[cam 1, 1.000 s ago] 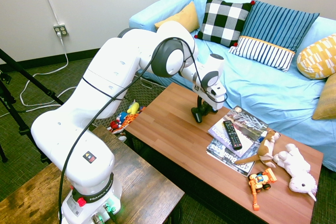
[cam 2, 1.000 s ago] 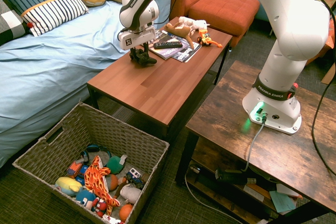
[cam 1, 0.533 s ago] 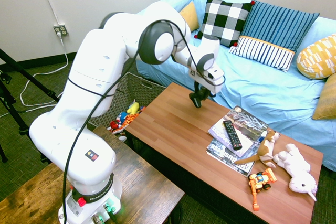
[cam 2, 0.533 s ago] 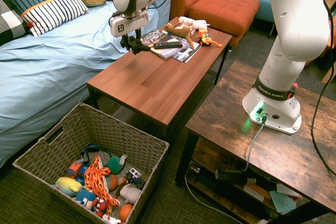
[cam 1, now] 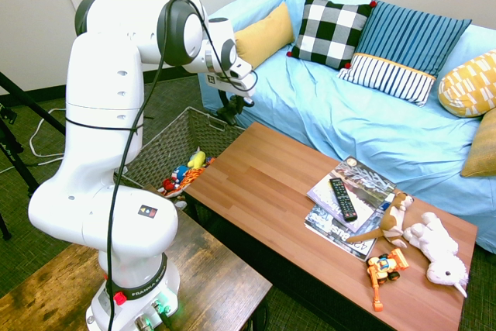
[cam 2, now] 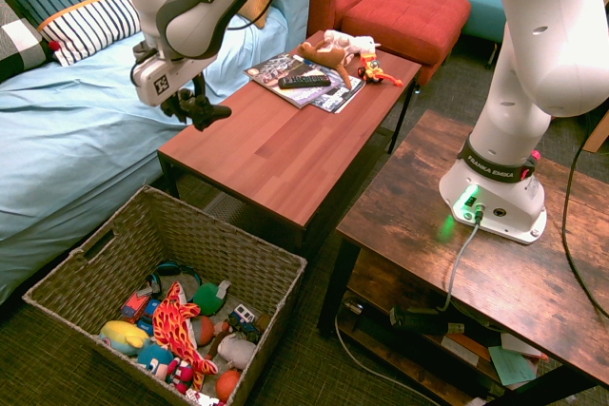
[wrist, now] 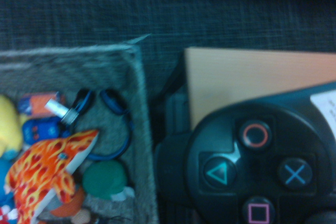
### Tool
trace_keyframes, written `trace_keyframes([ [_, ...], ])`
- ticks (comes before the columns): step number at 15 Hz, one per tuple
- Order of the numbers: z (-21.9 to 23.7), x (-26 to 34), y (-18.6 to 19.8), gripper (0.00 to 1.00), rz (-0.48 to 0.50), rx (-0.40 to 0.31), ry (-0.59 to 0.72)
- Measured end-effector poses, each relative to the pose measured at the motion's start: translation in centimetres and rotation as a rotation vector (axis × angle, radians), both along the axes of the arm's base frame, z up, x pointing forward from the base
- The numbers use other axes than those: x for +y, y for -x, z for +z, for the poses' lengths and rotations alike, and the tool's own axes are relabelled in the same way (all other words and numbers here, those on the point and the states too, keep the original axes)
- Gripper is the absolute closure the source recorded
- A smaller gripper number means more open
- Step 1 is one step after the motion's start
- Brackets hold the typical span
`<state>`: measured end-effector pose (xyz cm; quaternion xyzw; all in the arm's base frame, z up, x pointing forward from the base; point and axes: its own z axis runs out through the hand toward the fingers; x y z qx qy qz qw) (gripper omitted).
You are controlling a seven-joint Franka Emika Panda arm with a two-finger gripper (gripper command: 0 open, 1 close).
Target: Put the gamepad in the basket
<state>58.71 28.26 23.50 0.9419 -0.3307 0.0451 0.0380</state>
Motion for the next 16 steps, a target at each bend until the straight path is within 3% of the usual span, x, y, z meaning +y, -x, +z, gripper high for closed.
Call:
trace_keyframes([
  [3,-3.0,5.7,3.2,1.00,0.078,0.045,-0.004],
  [7,-11.6,11.3,5.9,1.00,0.146,0.112,0.036],
  [11,-19.8,12.7,4.5,1.00,0.144,0.153,0.063],
  [14,-22.9,13.3,3.3,1.00,0.141,0.177,0.064],
  [15,-23.1,13.7,3.1,0.00,0.142,0.185,0.067],
  [16,-23.1,14.0,2.9,0.00,0.140,0.192,0.071],
])
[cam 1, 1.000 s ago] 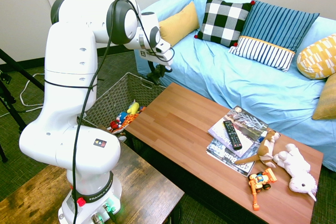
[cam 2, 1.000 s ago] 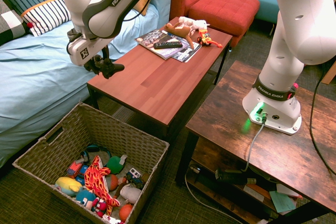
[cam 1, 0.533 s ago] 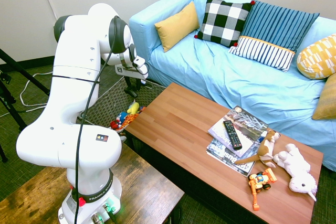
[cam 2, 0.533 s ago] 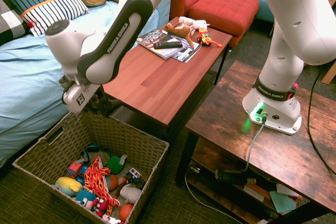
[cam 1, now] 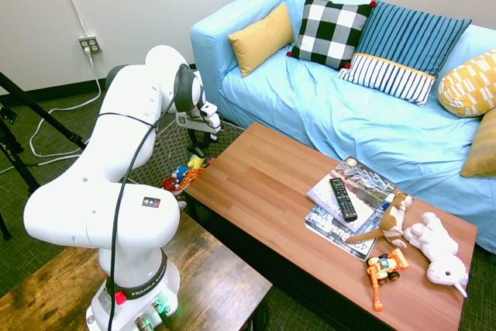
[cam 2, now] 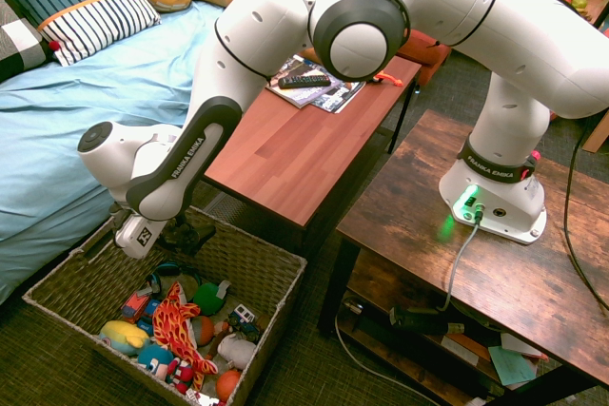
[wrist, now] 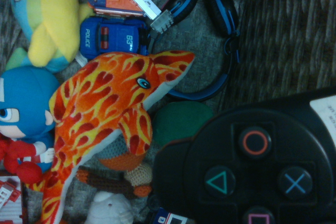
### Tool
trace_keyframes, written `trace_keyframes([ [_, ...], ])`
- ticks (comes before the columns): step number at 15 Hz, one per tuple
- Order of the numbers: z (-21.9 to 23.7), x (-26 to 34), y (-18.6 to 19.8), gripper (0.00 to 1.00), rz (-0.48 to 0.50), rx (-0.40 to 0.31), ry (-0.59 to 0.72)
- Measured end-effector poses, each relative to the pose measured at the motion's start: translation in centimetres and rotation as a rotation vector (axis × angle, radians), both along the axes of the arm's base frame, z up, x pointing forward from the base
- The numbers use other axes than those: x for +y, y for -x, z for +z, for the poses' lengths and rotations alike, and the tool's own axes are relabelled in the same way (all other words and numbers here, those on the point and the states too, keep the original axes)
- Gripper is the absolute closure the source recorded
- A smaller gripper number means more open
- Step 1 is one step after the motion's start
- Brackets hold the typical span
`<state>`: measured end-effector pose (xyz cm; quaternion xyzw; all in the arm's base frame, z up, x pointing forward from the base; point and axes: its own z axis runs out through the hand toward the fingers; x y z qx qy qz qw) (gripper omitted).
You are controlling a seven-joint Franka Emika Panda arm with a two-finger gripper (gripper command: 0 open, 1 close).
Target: Put the gamepad in the basket
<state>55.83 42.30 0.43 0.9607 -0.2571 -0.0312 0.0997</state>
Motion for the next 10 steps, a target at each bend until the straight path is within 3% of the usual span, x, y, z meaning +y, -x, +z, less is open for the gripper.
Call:
trace_keyframes([
  [10,1.1,0.3,-1.3,0.00,-0.006,-0.012,-0.006],
])
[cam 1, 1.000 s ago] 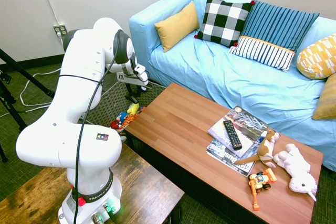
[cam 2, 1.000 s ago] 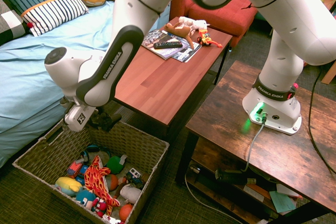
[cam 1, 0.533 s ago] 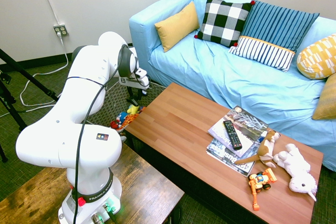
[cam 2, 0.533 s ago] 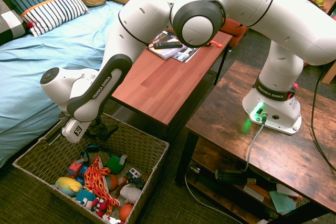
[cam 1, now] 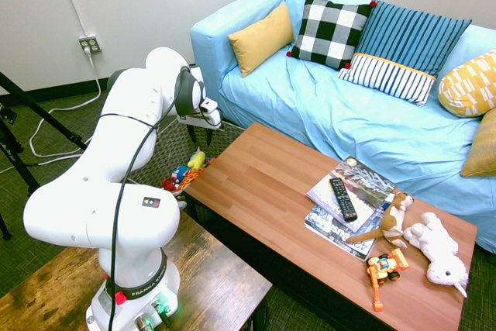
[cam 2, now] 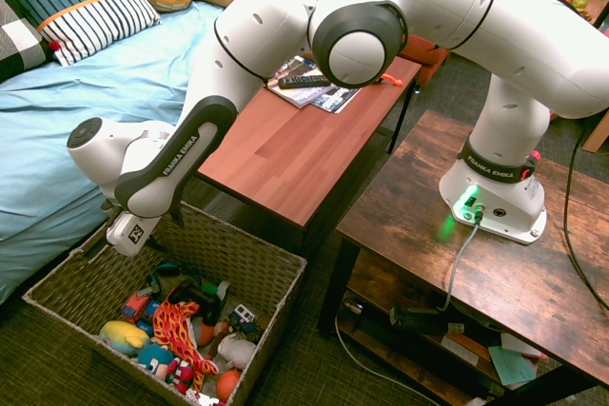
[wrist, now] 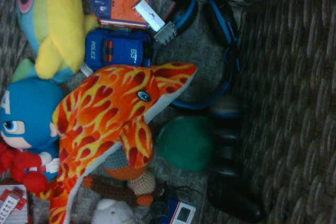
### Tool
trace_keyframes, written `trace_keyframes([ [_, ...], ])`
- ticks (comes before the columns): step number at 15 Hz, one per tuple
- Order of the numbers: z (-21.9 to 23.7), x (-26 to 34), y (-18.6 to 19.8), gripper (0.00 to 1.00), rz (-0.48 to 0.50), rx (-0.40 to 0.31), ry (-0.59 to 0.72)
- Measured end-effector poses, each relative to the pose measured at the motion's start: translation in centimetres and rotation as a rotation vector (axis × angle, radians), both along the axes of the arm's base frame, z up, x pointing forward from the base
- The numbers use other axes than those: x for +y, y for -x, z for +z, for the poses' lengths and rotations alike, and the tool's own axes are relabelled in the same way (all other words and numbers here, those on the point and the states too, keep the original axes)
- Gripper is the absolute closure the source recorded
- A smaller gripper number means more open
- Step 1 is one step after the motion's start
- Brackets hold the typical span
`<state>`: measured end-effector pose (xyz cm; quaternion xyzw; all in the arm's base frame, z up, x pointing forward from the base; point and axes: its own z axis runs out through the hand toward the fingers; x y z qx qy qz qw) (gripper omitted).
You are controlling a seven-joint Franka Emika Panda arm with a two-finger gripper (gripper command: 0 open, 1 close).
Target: Put the gamepad in the basket
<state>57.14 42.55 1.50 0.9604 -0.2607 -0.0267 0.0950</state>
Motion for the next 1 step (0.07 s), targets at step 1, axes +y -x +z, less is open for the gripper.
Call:
trace_keyframes([
  [1,0.34,-0.18,-0.27,0.00,-0.004,-0.004,-0.002],
])
